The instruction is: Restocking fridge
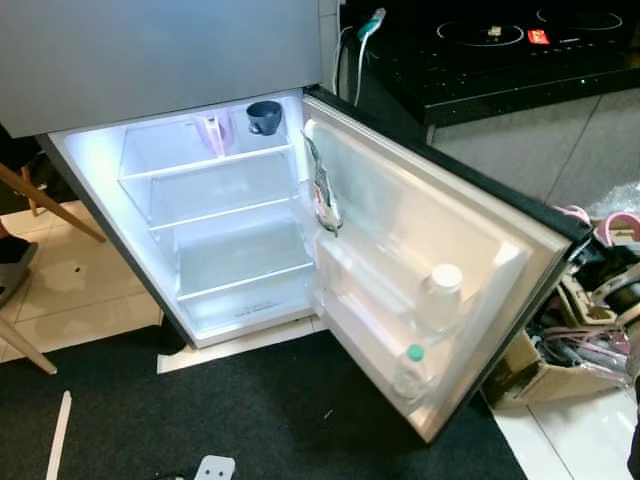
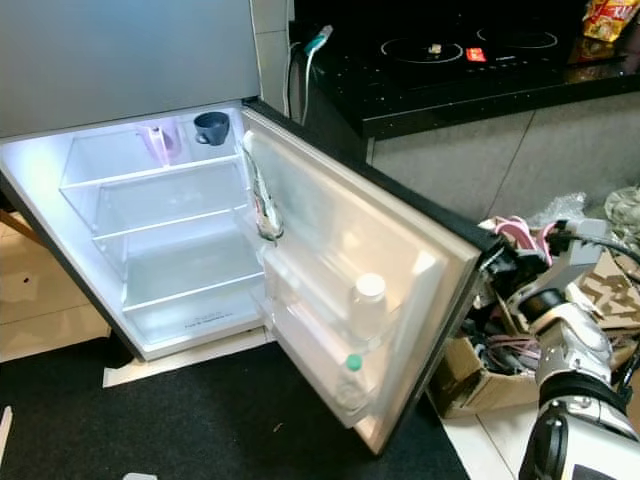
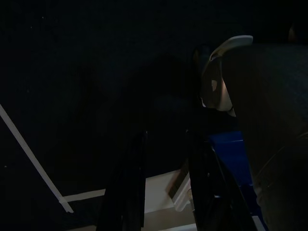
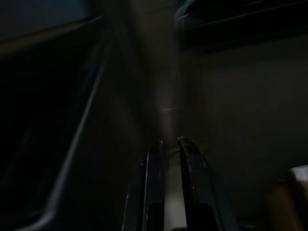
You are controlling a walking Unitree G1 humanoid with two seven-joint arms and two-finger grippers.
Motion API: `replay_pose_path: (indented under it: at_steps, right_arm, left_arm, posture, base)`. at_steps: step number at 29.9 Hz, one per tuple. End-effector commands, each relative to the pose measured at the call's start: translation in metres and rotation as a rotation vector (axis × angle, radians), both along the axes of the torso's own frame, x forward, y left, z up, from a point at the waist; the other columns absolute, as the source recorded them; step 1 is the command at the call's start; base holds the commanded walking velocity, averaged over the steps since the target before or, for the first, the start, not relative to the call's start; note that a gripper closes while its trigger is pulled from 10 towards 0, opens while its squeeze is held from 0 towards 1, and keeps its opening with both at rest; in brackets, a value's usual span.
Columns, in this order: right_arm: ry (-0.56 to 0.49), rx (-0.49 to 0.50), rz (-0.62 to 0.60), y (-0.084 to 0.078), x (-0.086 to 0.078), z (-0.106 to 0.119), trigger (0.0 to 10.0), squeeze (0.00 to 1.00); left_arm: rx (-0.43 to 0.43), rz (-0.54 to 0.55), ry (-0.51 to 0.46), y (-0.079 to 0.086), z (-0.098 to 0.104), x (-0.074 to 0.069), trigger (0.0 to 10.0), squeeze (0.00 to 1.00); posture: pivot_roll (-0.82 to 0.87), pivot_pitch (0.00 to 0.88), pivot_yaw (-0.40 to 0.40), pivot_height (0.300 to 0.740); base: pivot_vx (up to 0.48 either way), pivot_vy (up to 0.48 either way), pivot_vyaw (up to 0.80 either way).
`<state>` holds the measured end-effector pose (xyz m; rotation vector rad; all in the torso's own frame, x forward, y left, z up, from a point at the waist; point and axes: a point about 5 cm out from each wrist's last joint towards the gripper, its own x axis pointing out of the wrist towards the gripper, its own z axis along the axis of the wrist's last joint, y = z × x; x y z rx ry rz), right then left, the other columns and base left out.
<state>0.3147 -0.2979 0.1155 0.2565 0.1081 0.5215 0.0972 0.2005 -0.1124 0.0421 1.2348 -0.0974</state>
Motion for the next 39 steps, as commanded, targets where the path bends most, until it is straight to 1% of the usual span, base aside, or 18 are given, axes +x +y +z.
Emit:
replay_pose_path:
  at_steps: [1, 3, 6, 7, 8, 9, 12, 13, 15, 17, 23, 26, 29, 32, 33, 36, 38, 39]
  right_arm:
    - [0.077, -0.021, 0.210, 0.026, -0.006, -0.018, 10.0, 0.00]
    - [0.092, -0.025, 0.261, 0.032, -0.008, -0.022, 10.0, 0.00]
    - [0.104, -0.028, 0.447, 0.070, -0.010, -0.032, 10.0, 0.00]
    - [0.104, -0.028, 0.447, 0.070, -0.010, -0.032, 10.0, 0.00]
    - [0.084, 0.000, 0.535, 0.090, -0.010, -0.031, 10.0, 0.00]
    - [0.084, 0.000, 0.535, 0.090, -0.010, -0.031, 10.0, 0.00]
    - [-0.030, 0.115, 0.795, 0.168, -0.012, -0.013, 10.0, 0.00]
    - [-0.030, 0.115, 0.795, 0.168, -0.012, -0.013, 10.0, 0.00]
    - [-0.102, 0.203, 0.887, 0.199, -0.017, 0.004, 10.0, 0.00]
    - [-0.147, 0.300, 0.908, 0.214, -0.019, 0.018, 10.0, 0.00]
    - [-0.056, 0.185, 0.642, 0.197, 0.000, -0.015, 10.0, 0.00]
    - [0.132, 0.022, 0.319, 0.160, 0.001, -0.055, 10.0, 0.00]
    - [0.326, -0.066, 0.092, 0.125, -0.017, -0.093, 10.0, 0.00]
    - [0.394, -0.092, 0.003, 0.113, -0.027, -0.106, 10.0, 0.00]
    - [0.524, -0.188, -0.117, 0.095, -0.045, -0.128, 10.0, 0.00]
    - [0.600, -0.251, -0.168, 0.084, -0.060, -0.142, 10.0, 0.00]
    - [0.700, -0.334, -0.227, 0.071, -0.085, -0.160, 10.0, 0.00]
    - [0.789, -0.386, -0.286, 0.061, -0.109, -0.175, 10.0, 0.00]
  left_arm:
    - [-0.033, -0.011, 0.013, -0.009, -0.002, -0.003, 10.0, 0.00]
    - [-0.033, -0.011, 0.013, -0.009, -0.002, -0.003, 10.0, 0.00]
    - [-0.035, -0.012, 0.011, -0.008, -0.002, -0.003, 10.0, 0.00]
    - [-0.035, -0.012, 0.011, -0.008, -0.002, -0.003, 10.0, 0.00]
    - [-0.036, -0.013, 0.011, -0.008, -0.002, -0.003, 10.0, 0.00]
    - [-0.036, -0.013, 0.011, -0.008, -0.002, -0.003, 10.0, 0.00]
    - [-0.036, -0.018, 0.012, -0.007, -0.001, -0.002, 10.0, 0.00]
    - [-0.036, -0.018, 0.012, -0.007, -0.001, -0.002, 10.0, 0.00]
    - [-0.036, -0.018, 0.011, -0.007, -0.001, -0.002, 10.0, 0.00]
    - [-0.035, -0.015, 0.009, -0.006, -0.001, -0.002, 10.0, 0.00]
    - [-0.035, -0.012, 0.012, -0.006, -0.001, -0.003, 10.0, 0.00]
    - [-0.035, -0.012, 0.016, -0.006, -0.002, -0.004, 10.0, 0.00]
    - [-0.038, -0.010, 0.015, -0.007, -0.002, -0.004, 10.0, 0.00]
    - [-0.040, -0.009, 0.014, -0.008, -0.002, -0.004, 10.0, 0.00]
    - [-0.042, -0.005, 0.012, -0.008, -0.002, -0.003, 10.0, 0.00]
    - [-0.043, -0.004, 0.011, -0.008, -0.002, -0.003, 10.0, 0.00]
    - [-0.044, -0.004, 0.012, -0.009, -0.002, -0.003, 10.0, 0.00]
    - [-0.042, -0.004, 0.012, -0.008, -0.002, -0.003, 10.0, 0.00]
  posture:
    - [-0.07, 0.000, 0.014, 0.740]
    - [-0.07, 0.000, 0.014, 0.740]
    - [-0.08, 0.000, 0.022, 0.740]
    - [-0.08, 0.000, 0.022, 0.740]
    - [-0.08, 0.000, 0.025, 0.740]
    - [-0.08, 0.000, 0.025, 0.740]
    - [-0.07, 0.000, 0.033, 0.740]
    - [-0.07, 0.000, 0.033, 0.740]
    - [-0.07, 0.000, 0.033, 0.740]
    - [-0.06, 0.000, 0.034, 0.740]
    - [-0.06, 0.000, 0.034, 0.740]
    - [-0.06, 0.000, 0.034, 0.740]
    - [-0.07, 0.000, 0.025, 0.740]
    - [-0.07, 0.000, 0.025, 0.740]
    - [-0.06, 0.000, 0.021, 0.740]
    - [-0.06, 0.000, 0.021, 0.740]
    - [-0.07, 0.000, 0.024, 0.740]
    - [-0.07, 0.000, 0.024, 0.740]
  base:
    - [0.000, 0.000, 0.00]
    - [0.000, 0.000, 0.00]
    - [0.000, 0.000, 0.00]
    - [0.000, 0.000, 0.00]
    - [0.000, 0.000, 0.00]
    - [0.000, 0.000, 0.00]
    - [0.000, 0.000, 0.00]
    - [0.000, 0.000, 0.00]
    - [0.000, 0.000, 0.00]
    - [0.000, 0.000, 0.00]
    - [0.000, 0.000, 0.00]
    - [0.000, 0.000, 0.00]
    - [0.000, 0.000, 0.00]
    - [0.000, 0.000, 0.00]
    - [0.000, 0.000, 0.74]
    - [0.000, 0.000, 0.74]
    - [0.000, 0.000, 0.74]
    - [0.000, 0.000, 0.74]
